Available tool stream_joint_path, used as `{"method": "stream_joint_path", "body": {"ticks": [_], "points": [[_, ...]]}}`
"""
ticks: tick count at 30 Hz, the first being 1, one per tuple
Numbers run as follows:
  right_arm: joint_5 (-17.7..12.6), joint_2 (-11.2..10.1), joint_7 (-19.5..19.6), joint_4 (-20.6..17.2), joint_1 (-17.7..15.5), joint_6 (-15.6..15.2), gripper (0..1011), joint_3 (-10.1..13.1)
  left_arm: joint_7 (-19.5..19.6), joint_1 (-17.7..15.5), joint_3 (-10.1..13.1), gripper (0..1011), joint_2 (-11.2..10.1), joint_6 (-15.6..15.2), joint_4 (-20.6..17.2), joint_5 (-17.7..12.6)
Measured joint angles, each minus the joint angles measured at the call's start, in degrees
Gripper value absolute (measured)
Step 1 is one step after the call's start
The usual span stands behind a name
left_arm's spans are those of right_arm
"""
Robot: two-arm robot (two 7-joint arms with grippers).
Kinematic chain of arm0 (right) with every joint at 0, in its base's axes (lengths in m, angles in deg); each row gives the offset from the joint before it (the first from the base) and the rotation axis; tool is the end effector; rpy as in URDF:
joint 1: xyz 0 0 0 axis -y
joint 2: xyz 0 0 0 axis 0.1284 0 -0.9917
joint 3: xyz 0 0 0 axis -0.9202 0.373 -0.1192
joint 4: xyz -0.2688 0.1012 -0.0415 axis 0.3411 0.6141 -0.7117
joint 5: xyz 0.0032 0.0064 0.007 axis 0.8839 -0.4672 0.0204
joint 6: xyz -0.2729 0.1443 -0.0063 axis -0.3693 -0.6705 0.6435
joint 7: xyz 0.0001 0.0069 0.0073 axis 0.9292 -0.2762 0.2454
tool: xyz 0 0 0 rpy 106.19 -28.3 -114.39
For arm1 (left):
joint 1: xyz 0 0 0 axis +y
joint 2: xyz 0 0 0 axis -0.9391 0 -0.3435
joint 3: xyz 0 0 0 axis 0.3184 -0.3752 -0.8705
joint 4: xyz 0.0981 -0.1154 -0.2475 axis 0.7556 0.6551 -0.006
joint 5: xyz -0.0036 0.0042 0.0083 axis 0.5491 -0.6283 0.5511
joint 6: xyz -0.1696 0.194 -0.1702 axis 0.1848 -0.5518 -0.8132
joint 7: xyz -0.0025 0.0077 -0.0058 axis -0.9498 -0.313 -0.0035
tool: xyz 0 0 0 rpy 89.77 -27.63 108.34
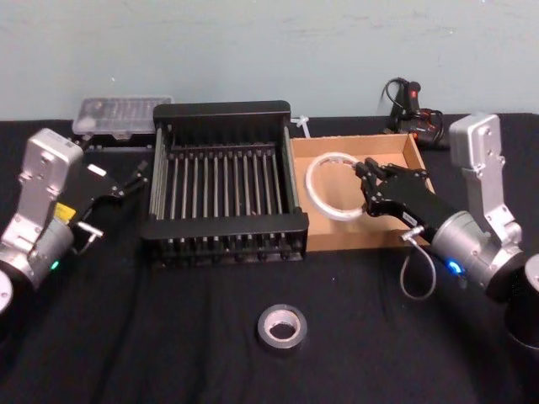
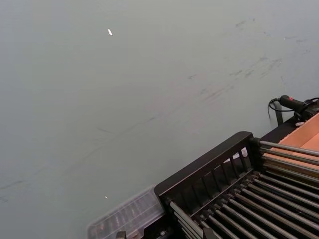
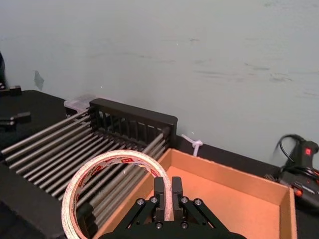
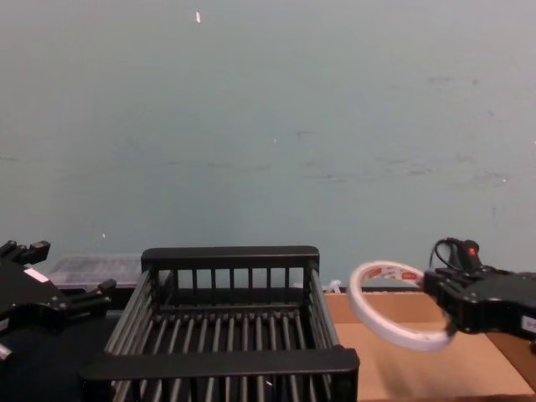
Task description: Pick up the white tape and place it into the black box , Pick up the silver tape and place it into the brown box.
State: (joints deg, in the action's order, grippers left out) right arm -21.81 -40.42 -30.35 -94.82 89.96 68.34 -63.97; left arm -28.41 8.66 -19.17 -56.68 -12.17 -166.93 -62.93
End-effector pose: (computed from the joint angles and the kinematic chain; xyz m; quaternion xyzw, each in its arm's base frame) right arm 0.3554 -0.0185 -0.2872 -0.0522 0.0148 -0.4884 0.8709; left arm 0.3581 0.0826 -0.3023 0.1415 -0.1325 0.5800 0.7912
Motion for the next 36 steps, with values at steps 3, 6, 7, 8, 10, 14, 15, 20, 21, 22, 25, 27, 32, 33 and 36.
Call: {"method": "stream_joint_path", "body": {"ticks": [3,6,7,8,10,14,15,20,21,22,25,27,32,33,36], "points": [[0.19,0.60,0.04,1.16,1.31,0.13,95,-0.64,0.00,0.00,0.00,1001,0.00,0.00,0.00,0.00],[0.84,1.23,0.18,2.50,2.83,0.17,95,-1.39,0.00,0.00,0.00,1001,0.00,0.00,0.00,0.00],[1.08,1.38,0.24,2.81,3.23,0.18,95,-1.55,0.00,0.00,0.00,1001,0.00,0.00,0.00,0.00],[1.47,1.71,0.32,3.52,4.02,0.24,94,-1.88,0.00,0.00,0.00,1001,0.00,0.00,0.00,0.00],[1.91,2.09,0.43,4.44,4.89,0.32,95,-2.18,0.00,0.00,0.00,1001,0.00,0.00,0.00,0.00],[3.22,3.38,0.72,7.35,7.61,0.71,95,-3.12,0.00,0.00,0.00,1001,0.00,0.00,0.00,0.01],[3.35,3.54,0.73,7.64,7.92,0.76,94,-3.22,0.00,0.00,0.00,1001,0.00,0.00,0.00,0.00],[4.39,4.70,0.11,10.03,10.34,1.18,95,-4.27,0.00,0.00,0.00,1001,0.00,0.00,0.00,0.00],[4.51,4.85,-0.03,10.39,10.66,1.27,95,-4.45,0.00,0.00,0.00,1001,0.00,0.00,0.00,0.00],[4.65,5.00,-0.15,10.83,11.00,1.36,95,-4.61,0.00,0.00,0.00,1001,0.00,0.00,0.00,0.00],[5.11,5.71,-0.55,12.06,12.23,1.69,95,-5.28,0.00,0.00,0.00,1002,0.00,0.00,0.00,0.00],[5.27,6.25,-0.87,12.98,13.12,1.70,95,-5.69,0.00,0.00,0.00,1001,0.00,0.00,0.00,0.00],[5.59,7.48,-1.55,14.93,15.29,1.24,95,-6.60,0.00,0.00,0.00,1001,0.00,0.00,0.00,0.00],[5.59,7.68,-1.71,15.30,15.68,1.15,95,-6.69,0.00,0.00,0.00,1001,0.00,0.00,0.00,0.00],[5.60,8.52,-1.98,16.78,17.03,0.91,95,-7.16,0.00,0.00,0.00,1001,0.00,0.00,0.00,0.00]]}}
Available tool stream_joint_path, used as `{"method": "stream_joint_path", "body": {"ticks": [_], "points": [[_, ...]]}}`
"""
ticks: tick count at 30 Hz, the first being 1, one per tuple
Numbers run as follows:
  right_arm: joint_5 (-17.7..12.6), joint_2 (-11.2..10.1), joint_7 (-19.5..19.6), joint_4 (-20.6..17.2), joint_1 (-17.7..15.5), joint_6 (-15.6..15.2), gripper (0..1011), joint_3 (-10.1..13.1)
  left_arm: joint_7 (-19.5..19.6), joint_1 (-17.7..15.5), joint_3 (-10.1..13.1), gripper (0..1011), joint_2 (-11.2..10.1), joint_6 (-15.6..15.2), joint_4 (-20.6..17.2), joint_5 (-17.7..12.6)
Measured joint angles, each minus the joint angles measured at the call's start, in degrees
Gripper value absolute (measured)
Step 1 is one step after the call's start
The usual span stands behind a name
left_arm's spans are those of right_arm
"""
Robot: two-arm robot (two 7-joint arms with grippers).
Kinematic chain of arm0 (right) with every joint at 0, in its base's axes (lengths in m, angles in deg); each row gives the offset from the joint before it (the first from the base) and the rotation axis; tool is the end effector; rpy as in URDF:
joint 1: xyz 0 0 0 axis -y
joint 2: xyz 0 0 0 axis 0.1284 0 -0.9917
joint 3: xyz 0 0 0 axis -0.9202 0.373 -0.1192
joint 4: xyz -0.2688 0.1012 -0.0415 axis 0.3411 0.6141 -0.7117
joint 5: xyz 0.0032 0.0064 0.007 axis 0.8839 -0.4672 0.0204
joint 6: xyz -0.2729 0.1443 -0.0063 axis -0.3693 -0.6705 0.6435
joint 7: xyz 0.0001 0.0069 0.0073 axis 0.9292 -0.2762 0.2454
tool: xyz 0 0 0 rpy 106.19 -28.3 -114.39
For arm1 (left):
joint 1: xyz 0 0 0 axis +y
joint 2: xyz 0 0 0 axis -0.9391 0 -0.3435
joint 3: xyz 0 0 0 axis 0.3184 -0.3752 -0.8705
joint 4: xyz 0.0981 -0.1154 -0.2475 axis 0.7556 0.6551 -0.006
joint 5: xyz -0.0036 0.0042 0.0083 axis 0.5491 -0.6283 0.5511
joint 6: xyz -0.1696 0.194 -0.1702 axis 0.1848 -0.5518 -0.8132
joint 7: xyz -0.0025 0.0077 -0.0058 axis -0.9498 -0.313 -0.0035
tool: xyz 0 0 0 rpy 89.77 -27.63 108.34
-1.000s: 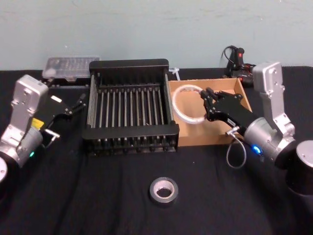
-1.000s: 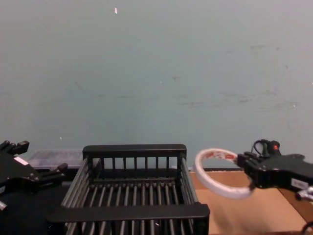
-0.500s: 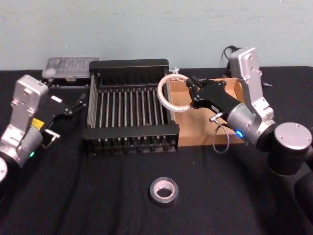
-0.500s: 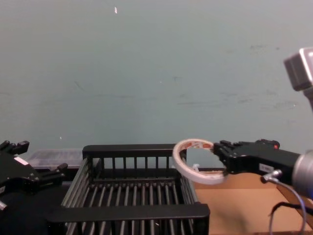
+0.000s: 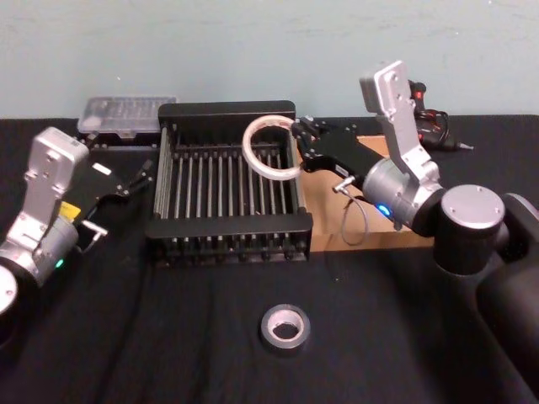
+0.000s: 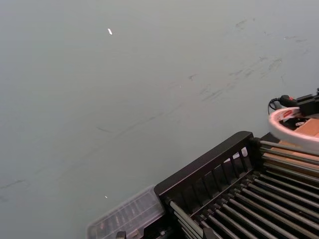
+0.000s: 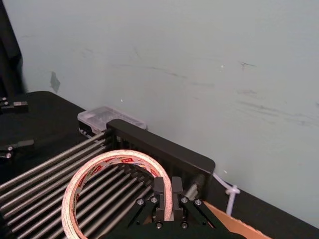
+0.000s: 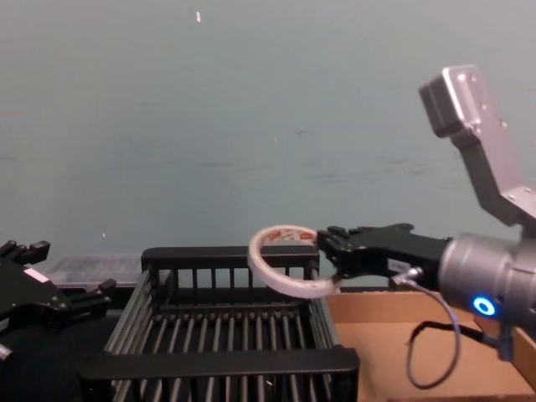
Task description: Pick up the white tape and place it into the black box , Pick up the silver tape and place it into the brown box.
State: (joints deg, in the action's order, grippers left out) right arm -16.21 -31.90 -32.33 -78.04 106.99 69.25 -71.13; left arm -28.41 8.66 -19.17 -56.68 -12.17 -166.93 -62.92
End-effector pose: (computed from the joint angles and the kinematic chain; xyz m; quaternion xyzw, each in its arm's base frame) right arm 0.4320 0.0446 -0.2693 -0.0670 -0.0161 -0.4450 0.8929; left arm 0.3581 0.0826 -0.3023 0.1415 -0.1324 0.5800 0.7912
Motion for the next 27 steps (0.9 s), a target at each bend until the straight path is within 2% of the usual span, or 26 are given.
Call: {"method": "stream_joint_path", "body": {"ticks": [17,27], "points": [[1.99,2.22,-0.38,6.01,4.02,-0.07,95,-2.27,0.00,0.00,0.00,1001,0.00,0.00,0.00,0.00],[2.32,2.29,-0.38,6.36,4.26,-0.20,95,-2.42,0.00,0.00,0.00,1001,0.00,0.00,0.00,0.00]]}}
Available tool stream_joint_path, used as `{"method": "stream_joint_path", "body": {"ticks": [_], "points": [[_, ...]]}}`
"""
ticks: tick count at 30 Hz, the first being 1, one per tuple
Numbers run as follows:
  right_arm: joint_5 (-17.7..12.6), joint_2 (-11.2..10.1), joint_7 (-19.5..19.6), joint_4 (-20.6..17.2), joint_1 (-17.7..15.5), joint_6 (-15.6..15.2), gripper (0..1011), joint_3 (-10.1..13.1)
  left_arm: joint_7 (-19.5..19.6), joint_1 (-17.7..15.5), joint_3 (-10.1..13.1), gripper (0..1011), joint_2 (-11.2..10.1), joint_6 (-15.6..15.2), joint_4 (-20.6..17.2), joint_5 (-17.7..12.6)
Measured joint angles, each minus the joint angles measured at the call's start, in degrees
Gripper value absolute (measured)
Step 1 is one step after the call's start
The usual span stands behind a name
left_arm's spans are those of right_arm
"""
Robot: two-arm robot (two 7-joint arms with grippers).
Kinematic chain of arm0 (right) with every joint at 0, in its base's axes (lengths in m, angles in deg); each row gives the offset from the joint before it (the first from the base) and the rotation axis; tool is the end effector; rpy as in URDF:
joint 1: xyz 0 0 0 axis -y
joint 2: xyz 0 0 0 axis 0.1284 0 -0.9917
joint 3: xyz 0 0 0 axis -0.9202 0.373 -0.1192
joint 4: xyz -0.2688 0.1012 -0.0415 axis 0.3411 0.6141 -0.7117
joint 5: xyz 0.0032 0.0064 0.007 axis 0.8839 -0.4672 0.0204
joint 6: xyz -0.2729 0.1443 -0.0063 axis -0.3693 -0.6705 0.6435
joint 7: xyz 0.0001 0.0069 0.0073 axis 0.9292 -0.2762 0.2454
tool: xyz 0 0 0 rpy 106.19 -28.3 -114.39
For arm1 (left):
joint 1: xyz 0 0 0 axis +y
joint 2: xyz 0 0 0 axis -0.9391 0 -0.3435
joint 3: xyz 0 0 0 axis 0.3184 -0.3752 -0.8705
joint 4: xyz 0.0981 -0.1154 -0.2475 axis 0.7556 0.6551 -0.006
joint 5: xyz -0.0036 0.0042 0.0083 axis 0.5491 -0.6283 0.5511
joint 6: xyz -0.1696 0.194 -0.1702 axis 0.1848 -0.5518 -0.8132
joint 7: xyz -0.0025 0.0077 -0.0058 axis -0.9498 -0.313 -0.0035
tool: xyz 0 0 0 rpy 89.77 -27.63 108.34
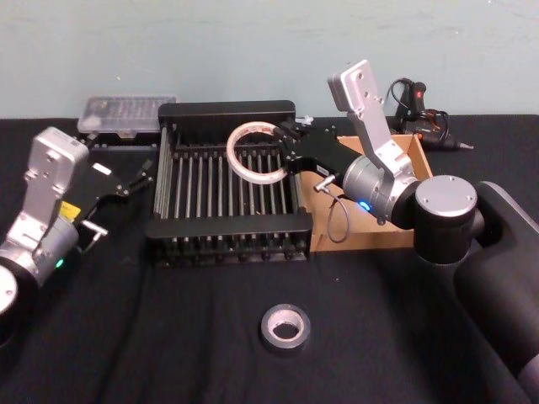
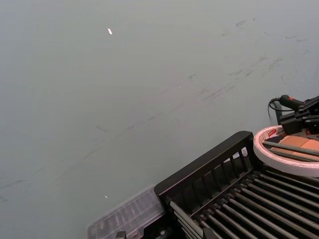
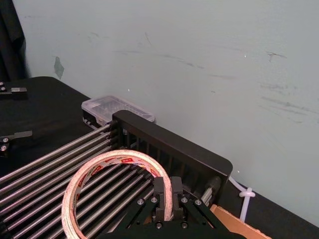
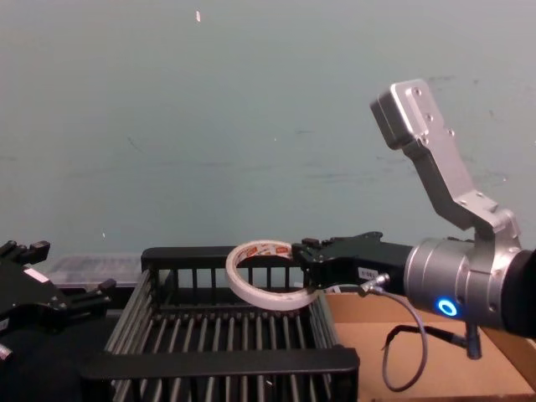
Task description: Pick up the white tape and place it into the black box , Pick up the silver tape and place it into the brown box.
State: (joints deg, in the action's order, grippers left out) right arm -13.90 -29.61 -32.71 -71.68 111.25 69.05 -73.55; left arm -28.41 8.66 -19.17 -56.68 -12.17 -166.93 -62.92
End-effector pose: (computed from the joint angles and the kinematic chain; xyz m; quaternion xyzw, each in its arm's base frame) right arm 0.4488 0.0626 -0.2722 -0.0968 -0.0183 -0.4309 0.8970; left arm 0.3581 0.0826 -0.3023 0.1415 -0.1324 0.5800 0.7912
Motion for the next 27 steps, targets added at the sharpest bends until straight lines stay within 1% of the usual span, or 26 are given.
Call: {"method": "stream_joint_path", "body": {"ticks": [3,5,6,8,10,12,13,16,17,19,20,22,23,24,25,26,27], "points": [[-0.03,-0.01,0.01,-0.05,-0.03,0.00,95,0.03,0.00,0.00,0.00,1001,0.00,0.00,0.00,0.00],[-0.05,-0.02,0.02,-0.10,-0.07,0.00,131,0.05,0.00,0.00,0.00,1001,0.00,0.00,0.00,0.00],[-0.07,-0.03,0.02,-0.13,-0.09,0.00,174,0.07,0.00,0.00,0.00,1001,0.00,0.00,0.00,0.00],[-0.10,-0.04,0.03,-0.15,-0.10,0.01,207,0.07,0.00,0.00,0.00,1001,0.00,0.00,0.00,0.00],[-0.13,-0.05,0.03,-0.18,-0.13,0.02,283,0.09,0.00,0.00,0.00,1001,0.00,0.00,0.00,0.00],[-0.16,-0.05,0.04,-0.20,-0.13,0.02,316,0.09,0.00,0.00,0.00,1001,0.00,0.00,0.00,0.00],[-0.18,-0.06,0.05,-0.22,-0.14,0.03,382,0.11,0.00,0.00,0.00,1001,0.00,0.00,0.00,0.00],[-0.20,-0.07,0.06,-0.24,-0.16,0.04,443,0.12,0.00,0.00,0.00,1001,0.00,0.00,0.00,0.00],[-0.20,-0.08,0.06,-0.24,-0.16,0.04,504,0.13,0.00,0.00,0.00,1001,0.00,0.00,0.00,0.00],[-0.21,-0.08,0.07,-0.25,-0.18,0.06,543,0.15,0.00,0.00,0.00,1001,0.00,0.00,0.00,0.00],[-0.22,-0.08,0.08,-0.26,-0.18,0.06,602,0.16,0.00,0.00,0.00,1001,0.00,0.00,0.00,0.00],[-0.23,-0.08,0.08,-0.27,-0.19,0.07,658,0.17,0.00,0.00,0.00,1002,0.00,0.00,0.00,0.00],[-0.23,-0.08,0.08,-0.27,-0.19,0.07,658,0.17,0.00,0.00,0.00,1001,0.00,0.00,0.00,0.00],[-0.24,-0.09,0.08,-0.28,-0.20,0.07,726,0.17,0.00,0.00,0.00,1001,0.00,0.00,0.00,0.00],[-0.24,-0.08,0.08,-0.28,-0.20,0.07,743,0.17,0.00,0.00,0.00,1001,0.00,0.00,0.00,0.00],[-0.25,-0.08,0.08,-0.29,-0.21,0.08,784,0.17,0.00,0.00,0.00,1001,0.00,0.00,0.00,0.00],[-0.25,-0.08,0.08,-0.30,-0.21,0.09,796,0.17,0.00,0.00,0.00,1001,0.00,0.00,0.00,0.00]]}}
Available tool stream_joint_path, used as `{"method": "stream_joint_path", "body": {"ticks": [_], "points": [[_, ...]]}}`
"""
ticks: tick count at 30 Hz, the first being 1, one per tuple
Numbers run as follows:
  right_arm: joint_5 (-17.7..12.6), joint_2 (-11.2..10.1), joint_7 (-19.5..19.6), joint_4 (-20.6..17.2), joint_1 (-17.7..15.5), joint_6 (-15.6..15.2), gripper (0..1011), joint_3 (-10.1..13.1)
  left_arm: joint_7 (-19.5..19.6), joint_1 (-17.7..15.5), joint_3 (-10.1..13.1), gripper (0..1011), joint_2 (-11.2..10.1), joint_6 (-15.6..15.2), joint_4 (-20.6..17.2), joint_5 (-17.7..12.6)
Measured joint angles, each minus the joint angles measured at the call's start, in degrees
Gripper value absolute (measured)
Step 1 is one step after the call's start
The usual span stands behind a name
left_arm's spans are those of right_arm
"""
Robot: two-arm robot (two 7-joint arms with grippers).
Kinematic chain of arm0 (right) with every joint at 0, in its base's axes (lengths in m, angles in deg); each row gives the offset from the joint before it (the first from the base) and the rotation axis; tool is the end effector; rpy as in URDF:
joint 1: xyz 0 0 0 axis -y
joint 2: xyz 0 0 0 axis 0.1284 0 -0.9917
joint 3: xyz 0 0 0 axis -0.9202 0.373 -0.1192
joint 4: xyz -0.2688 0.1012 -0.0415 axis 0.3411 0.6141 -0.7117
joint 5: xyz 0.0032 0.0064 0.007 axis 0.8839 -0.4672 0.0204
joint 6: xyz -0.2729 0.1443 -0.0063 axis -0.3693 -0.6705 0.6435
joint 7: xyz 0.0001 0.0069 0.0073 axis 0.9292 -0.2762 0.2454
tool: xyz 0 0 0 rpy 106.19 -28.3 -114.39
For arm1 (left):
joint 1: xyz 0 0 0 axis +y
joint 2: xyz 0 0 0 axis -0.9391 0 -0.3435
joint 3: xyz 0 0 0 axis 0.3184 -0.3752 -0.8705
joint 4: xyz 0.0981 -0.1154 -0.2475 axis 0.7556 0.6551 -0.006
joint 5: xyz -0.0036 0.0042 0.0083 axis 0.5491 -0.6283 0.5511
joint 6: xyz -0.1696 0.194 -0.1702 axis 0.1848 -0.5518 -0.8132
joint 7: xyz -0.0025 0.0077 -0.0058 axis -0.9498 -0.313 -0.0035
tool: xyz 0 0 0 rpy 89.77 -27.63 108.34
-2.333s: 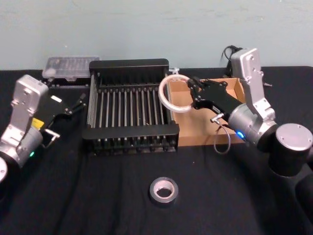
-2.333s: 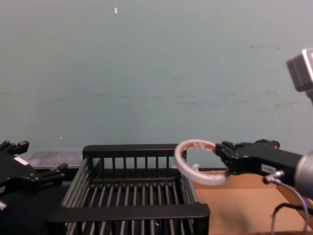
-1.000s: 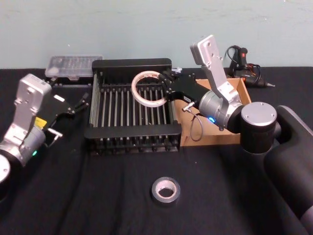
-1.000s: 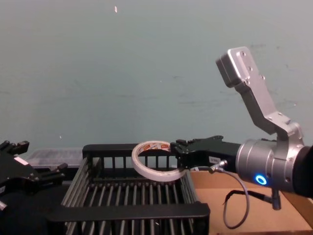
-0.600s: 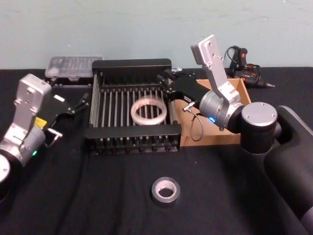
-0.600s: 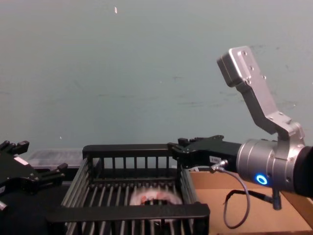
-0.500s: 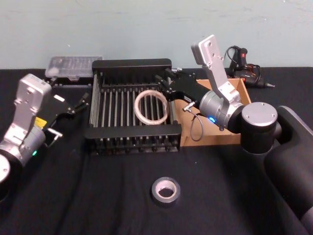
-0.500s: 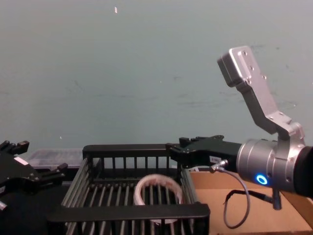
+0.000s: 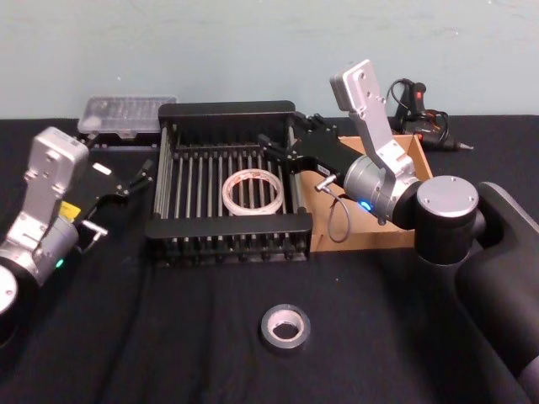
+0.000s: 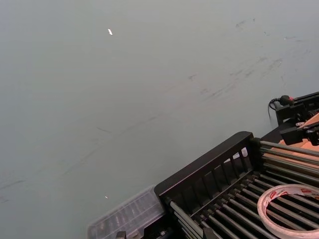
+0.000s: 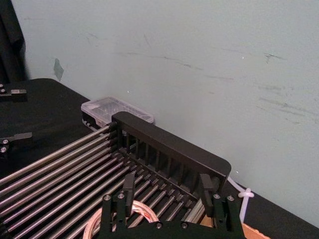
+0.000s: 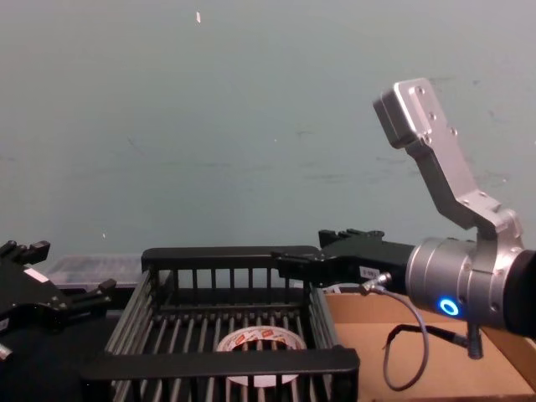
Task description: Pick up the white tape and place it into the black box , Pick up the silver tape and place it into the brown box.
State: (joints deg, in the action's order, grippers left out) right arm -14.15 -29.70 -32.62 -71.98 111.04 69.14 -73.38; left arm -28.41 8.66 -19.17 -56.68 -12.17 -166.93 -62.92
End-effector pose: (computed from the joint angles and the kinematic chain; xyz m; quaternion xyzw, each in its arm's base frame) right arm 0.4481 0.0617 -0.2720 -0.0936 -0.0177 -0.4325 0.8966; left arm 0.3581 0.0826 -0.3023 0.1415 -0.1324 0.5800 0.7912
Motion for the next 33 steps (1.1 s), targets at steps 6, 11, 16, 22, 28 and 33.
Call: {"method": "stream_joint_path", "body": {"ticks": [6,11,16,22,28,33], "points": [[-0.03,0.00,0.00,-0.02,-0.01,0.00,964,0.00,0.00,0.00,0.00,1001,0.00,0.00,0.00,0.00],[-0.04,0.00,0.00,-0.03,-0.02,0.01,1000,0.00,0.00,0.00,0.00,1001,0.00,0.00,0.00,0.00],[-0.04,0.00,0.00,-0.03,-0.02,0.01,1000,0.00,0.00,0.00,0.00,1001,0.00,0.00,0.00,0.00],[-0.16,-0.39,-0.09,-0.75,-0.44,-0.32,1000,0.22,0.00,0.00,0.00,1001,0.00,0.00,0.00,0.00],[-1.12,-1.41,-0.77,-3.59,-2.05,-1.52,1000,0.81,0.00,0.00,0.00,1001,0.00,0.00,0.00,0.00],[-1.84,-2.30,-1.23,-5.98,-3.52,-2.47,1000,0.97,0.00,0.00,0.00,1002,0.00,0.00,0.00,0.00]]}}
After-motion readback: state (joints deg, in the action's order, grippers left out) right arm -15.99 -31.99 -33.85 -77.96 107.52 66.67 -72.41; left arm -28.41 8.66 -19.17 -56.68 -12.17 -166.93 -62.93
